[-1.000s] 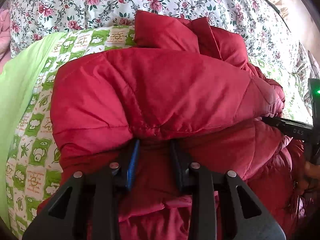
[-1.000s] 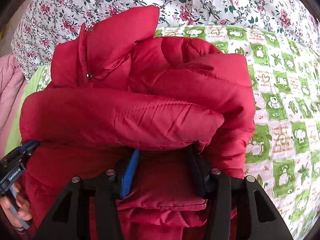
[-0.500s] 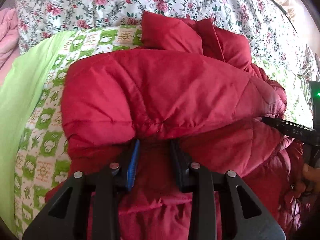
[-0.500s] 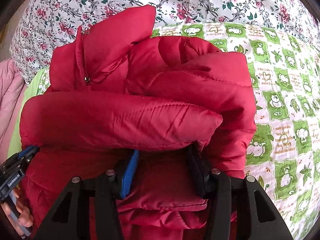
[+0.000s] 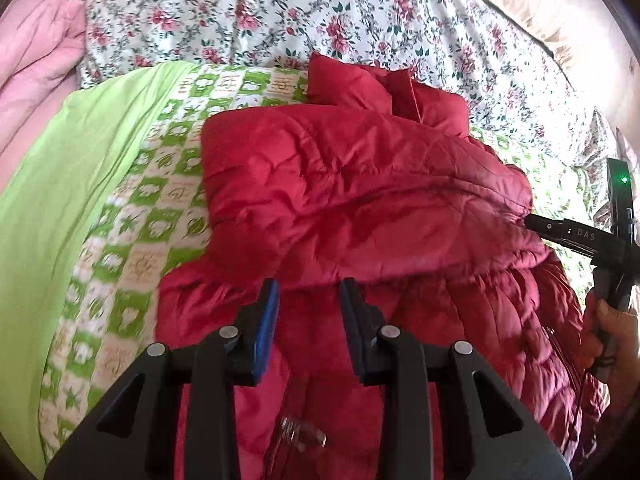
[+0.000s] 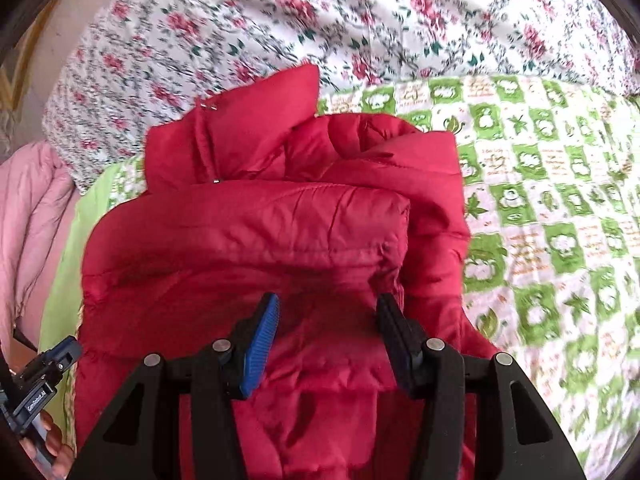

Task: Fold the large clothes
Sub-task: 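Release the jacket with both tools and lift them away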

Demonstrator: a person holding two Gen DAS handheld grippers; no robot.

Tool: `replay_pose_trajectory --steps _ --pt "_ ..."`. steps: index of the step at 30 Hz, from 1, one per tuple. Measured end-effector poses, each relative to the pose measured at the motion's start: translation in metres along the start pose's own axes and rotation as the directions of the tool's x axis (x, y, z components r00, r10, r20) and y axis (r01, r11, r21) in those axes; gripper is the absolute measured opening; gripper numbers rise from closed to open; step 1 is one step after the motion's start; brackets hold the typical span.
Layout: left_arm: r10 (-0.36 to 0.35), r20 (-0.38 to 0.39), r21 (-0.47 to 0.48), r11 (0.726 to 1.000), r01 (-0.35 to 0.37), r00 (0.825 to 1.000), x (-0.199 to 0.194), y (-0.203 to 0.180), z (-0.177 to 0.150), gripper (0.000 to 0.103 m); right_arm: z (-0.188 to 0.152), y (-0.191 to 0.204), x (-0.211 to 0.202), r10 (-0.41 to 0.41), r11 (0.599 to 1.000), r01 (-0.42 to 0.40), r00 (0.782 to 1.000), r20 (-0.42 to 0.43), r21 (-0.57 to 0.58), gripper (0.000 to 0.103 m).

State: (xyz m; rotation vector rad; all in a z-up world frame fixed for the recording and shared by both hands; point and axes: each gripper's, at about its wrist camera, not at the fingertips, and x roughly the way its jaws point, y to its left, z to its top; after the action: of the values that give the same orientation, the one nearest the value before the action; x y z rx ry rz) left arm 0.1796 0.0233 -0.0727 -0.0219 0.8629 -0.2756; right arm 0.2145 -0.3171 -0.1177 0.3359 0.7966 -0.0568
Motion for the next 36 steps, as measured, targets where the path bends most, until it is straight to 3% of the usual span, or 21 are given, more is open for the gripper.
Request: replay_pose_trajectory --steps 7,12,20,28,36 --pt "-0.014 0.006 -0.010 1.000 0.014 1.000 -0.030 0.012 -0.024 0.030 -0.027 0.004 -0.044 0.017 1.000 -0.017 1.000 0.023 -0.012 0.053" --pt "-0.019 0.009 -0.013 1.000 0.019 1.000 -0.051 0.026 -0.045 0.030 -0.051 0.002 -0.066 0.041 0.999 -0.041 0.999 0.008 -0.022 0.063" --pt "-0.006 -0.035 -0.013 1.000 0.006 0.999 -0.074 0.048 -0.092 0.030 -0.093 -0.003 -0.110 0.053 0.996 -0.054 0.999 -0.009 -0.069 0.071" --pt "-0.029 -0.115 -0.031 0.999 0.026 0.993 -0.083 0.067 -0.138 0.032 -0.139 -0.040 -0.148 0.009 0.998 -0.011 0.999 -0.044 -0.055 0.079" --pt "-0.027 -0.116 0.005 1.000 0.028 0.993 -0.098 0.056 -0.159 0.043 -0.172 -0.072 -0.160 -0.022 1.000 0.023 0.997 -0.080 0.012 0.079"
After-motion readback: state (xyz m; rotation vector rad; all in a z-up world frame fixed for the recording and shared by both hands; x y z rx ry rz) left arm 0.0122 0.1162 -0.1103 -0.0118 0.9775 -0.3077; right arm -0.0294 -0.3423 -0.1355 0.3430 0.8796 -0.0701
